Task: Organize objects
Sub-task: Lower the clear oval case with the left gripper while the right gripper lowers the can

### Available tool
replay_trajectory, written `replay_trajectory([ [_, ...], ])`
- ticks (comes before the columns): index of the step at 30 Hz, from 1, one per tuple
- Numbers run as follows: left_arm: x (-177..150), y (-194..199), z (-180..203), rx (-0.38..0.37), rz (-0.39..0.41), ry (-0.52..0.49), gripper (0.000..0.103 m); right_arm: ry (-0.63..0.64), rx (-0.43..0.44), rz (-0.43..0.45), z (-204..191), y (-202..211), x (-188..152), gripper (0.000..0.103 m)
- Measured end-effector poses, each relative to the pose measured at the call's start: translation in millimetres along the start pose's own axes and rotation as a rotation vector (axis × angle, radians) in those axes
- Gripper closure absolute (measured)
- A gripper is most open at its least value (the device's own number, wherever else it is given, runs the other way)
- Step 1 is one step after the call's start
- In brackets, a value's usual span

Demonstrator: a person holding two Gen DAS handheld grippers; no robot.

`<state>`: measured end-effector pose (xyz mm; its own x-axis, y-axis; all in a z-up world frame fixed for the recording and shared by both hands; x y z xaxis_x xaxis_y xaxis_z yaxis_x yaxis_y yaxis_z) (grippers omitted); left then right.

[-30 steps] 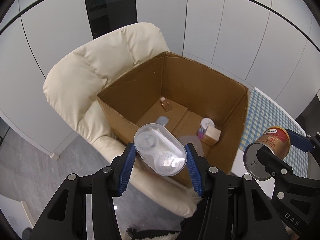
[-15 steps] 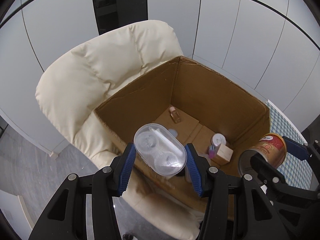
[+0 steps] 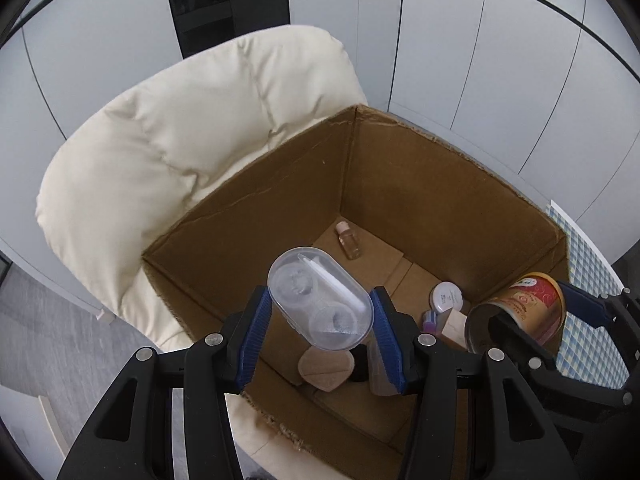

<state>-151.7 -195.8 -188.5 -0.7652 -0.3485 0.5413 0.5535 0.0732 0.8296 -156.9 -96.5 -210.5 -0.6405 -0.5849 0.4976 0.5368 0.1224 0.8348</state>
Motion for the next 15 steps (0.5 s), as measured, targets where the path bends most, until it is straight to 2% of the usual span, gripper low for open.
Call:
replay_trajectory([
  [15, -4, -7, 3, -0.016, -0.013, 0.012, 0.050, -0.012, 0.009, -0.018, 1, -20, -1, 0.039],
])
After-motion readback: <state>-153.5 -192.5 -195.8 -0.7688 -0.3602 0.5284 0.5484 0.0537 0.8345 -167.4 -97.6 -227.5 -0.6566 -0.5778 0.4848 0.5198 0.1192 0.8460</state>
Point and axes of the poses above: each gripper's, at about its wrist camera, not at the fingertips, and y roughly against the way its jaws point, z to its right, x to its top, the point moved 6 cm from there along -y, roughly the way its jaws point, and after that the axes turned 11 degrees about -x, right-handed, at the moved point
